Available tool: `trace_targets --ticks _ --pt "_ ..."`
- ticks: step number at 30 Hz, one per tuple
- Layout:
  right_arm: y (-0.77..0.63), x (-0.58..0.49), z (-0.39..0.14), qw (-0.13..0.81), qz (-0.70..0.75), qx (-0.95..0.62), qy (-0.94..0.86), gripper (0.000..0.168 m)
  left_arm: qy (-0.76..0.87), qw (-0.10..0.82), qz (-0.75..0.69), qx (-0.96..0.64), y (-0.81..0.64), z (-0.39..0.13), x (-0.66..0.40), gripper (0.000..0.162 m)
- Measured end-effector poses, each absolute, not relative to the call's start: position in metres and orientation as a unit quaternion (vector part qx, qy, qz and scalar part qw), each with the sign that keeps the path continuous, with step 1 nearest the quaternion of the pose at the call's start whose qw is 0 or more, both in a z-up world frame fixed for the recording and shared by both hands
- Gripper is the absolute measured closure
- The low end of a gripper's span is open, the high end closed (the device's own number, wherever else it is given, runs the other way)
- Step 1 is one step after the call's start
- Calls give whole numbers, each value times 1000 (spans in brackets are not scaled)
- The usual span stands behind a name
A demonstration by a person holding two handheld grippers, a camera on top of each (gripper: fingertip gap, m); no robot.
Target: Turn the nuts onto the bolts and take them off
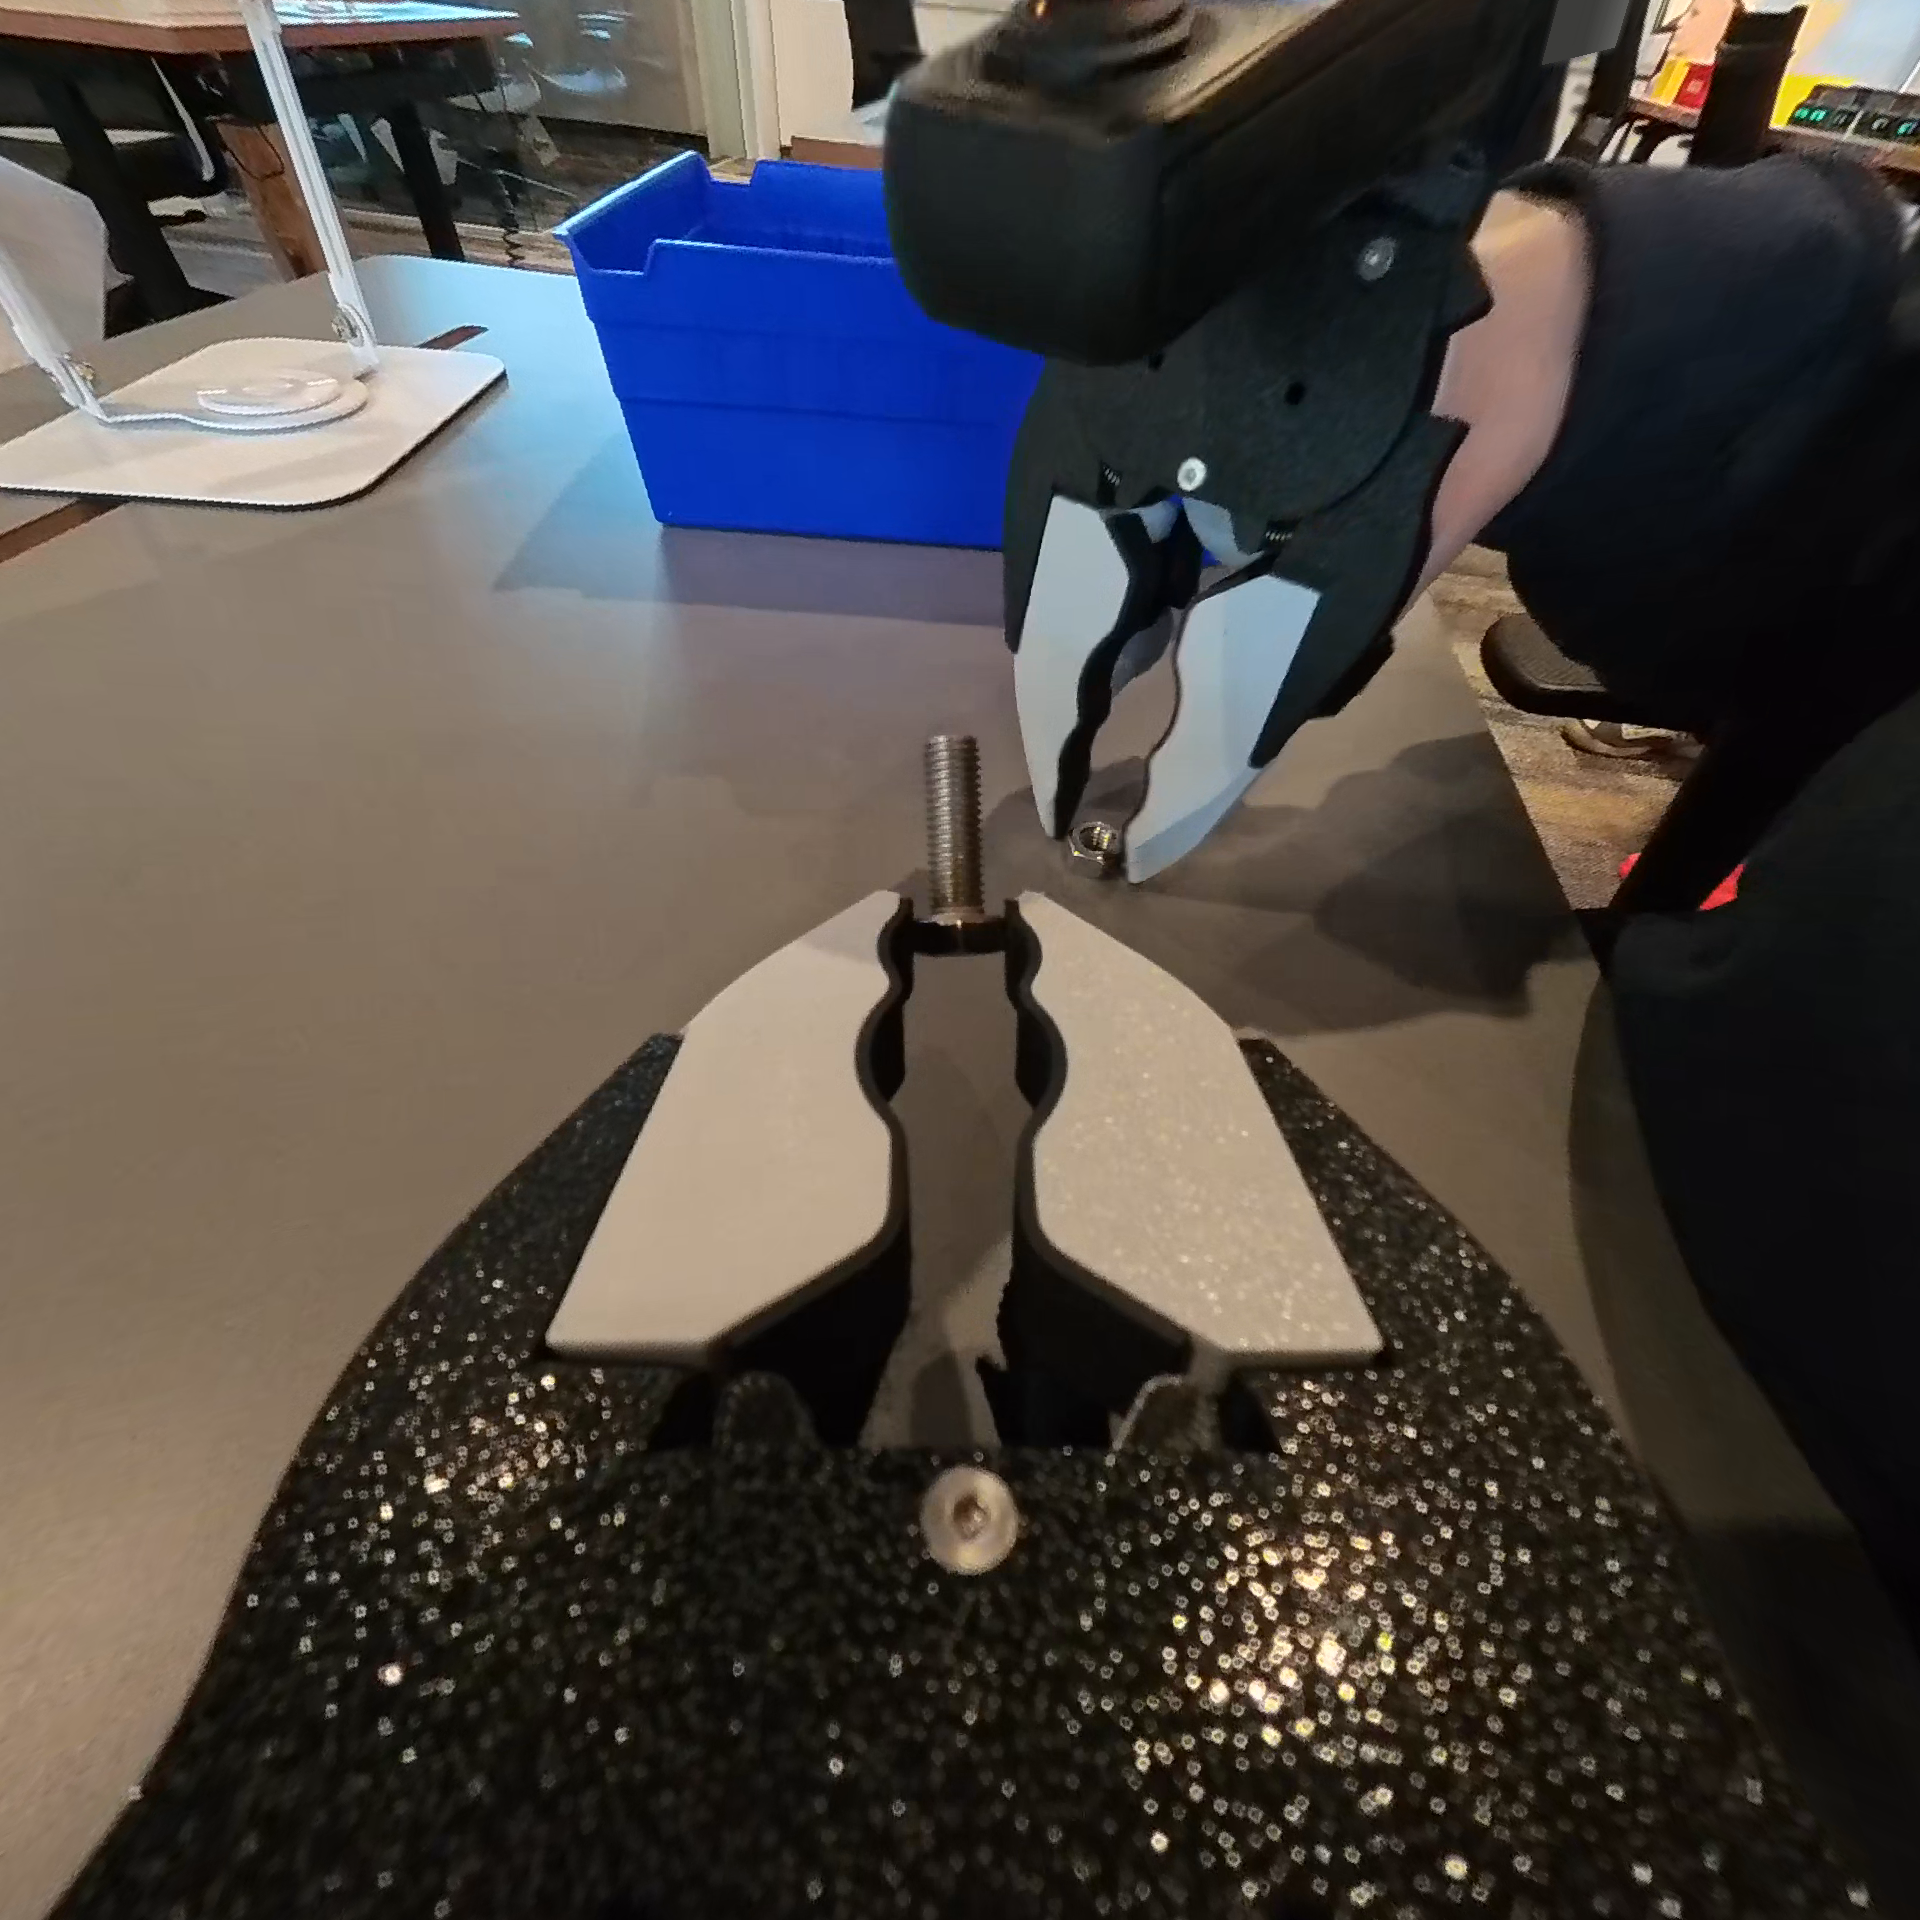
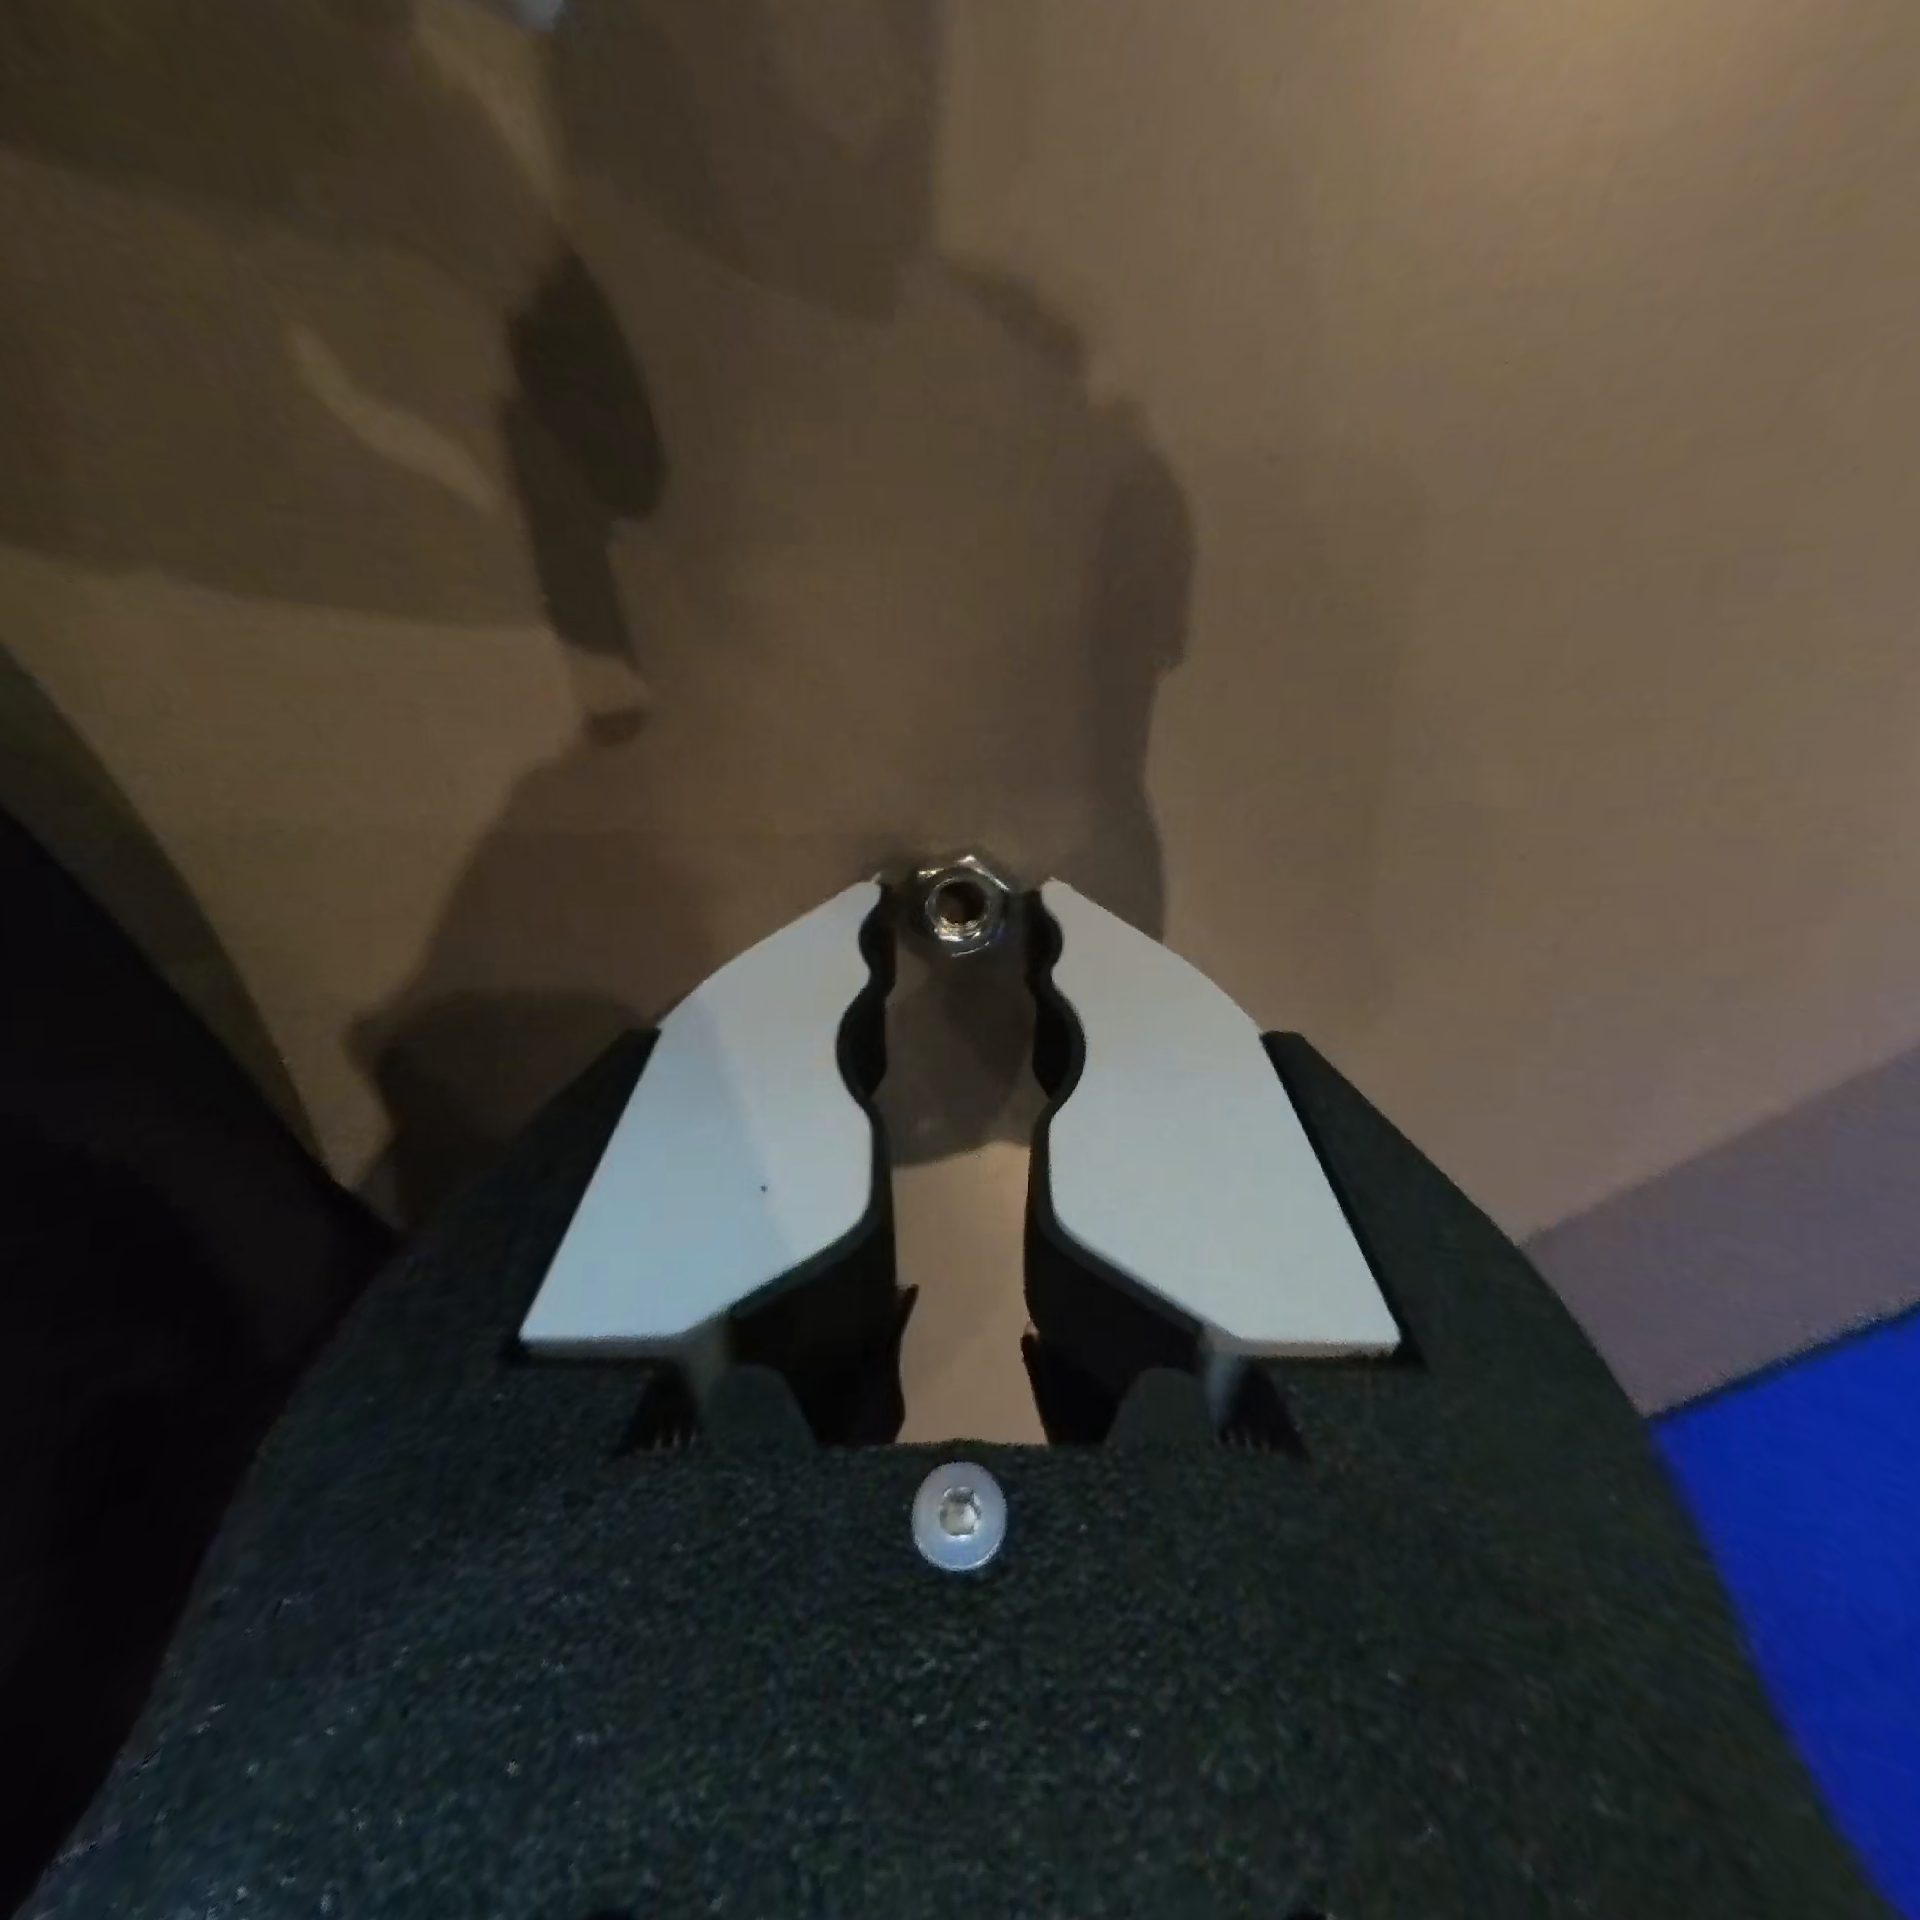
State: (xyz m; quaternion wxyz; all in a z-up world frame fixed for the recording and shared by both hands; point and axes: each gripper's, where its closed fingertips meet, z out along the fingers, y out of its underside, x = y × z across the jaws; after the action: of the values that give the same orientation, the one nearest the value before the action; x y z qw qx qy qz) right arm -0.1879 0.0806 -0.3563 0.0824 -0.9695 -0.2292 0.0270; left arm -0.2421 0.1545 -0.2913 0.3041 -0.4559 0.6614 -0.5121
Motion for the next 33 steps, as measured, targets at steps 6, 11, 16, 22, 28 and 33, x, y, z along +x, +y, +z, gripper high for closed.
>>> trace_targets --ticks 6,11,16,22,28,33 --pt "92 -191 -344 144 41 -953 -263 150 681 299 -497 -447 154 -294 -244 146" --pt "117 -223 -284 388 89 -818 -415 151 758 259 -454 -389 134 -305 -254 146" --pt "107 -248 -279 454 113 -714 -521 150 789 217 -451 -357 116 -313 -262 146" --pt "102 -253 -292 440 105 -688 -568 150 781 189 -482 -350 113 -308 -266 146" --pt "102 -258 -293 447 107 -667 -587 150 780 178 -491 -345 112 -307 -269 146" --pt "103 -260 -293 461 104 -643 -602 151 776 170 -502 -343 113 -306 -267 146"
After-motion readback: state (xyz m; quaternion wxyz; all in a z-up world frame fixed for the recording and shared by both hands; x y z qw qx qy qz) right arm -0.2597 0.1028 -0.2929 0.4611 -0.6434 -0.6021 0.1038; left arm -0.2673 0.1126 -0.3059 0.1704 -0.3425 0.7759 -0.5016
